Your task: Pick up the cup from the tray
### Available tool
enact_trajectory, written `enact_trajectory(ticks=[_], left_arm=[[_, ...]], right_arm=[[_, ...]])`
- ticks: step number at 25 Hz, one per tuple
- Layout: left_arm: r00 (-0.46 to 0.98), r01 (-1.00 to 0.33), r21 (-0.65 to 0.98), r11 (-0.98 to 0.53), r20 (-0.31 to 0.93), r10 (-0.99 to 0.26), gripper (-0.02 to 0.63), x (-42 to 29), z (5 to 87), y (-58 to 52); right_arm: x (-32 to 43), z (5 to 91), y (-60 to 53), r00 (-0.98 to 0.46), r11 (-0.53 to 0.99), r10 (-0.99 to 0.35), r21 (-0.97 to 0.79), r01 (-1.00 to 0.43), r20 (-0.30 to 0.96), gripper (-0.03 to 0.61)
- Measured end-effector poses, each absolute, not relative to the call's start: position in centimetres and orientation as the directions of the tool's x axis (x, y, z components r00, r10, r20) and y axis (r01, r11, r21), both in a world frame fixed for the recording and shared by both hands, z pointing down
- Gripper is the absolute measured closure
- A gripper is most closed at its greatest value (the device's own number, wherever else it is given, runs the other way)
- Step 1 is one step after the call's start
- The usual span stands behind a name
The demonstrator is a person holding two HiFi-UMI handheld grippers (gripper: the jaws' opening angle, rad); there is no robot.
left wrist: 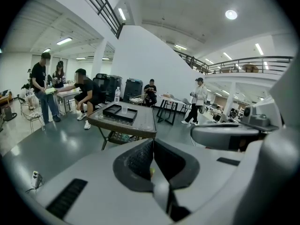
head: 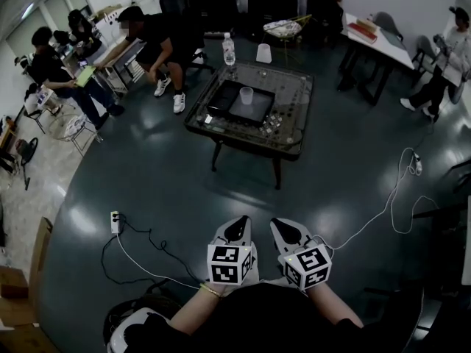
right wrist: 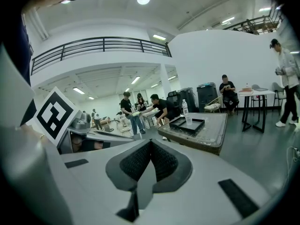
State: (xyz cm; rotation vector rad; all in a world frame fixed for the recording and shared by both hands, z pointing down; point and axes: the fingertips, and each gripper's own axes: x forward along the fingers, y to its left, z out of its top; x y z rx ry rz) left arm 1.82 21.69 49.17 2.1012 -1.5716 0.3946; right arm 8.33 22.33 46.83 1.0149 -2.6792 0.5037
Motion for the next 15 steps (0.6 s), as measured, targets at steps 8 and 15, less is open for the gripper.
enact_trajectory(ticks=[8,15], left_arm=[[0.302,-0.952,0.201,-0.23,0.515,-0.802,0.601,-1.4,48.6,14.9],[0.32,-0.947,0.208,-0.246,0.522,-0.791,0.601,-4.2,48.1,8.9]], right_arm=[[5.4,46.4,15.7,-0.726,0.692,-0.595,-0.24,-0.681,0.344,0.566],[2.8,45.7,9.6,-0.713,0.677,-0.611,-0.241,-0.696,0.345,0.566]])
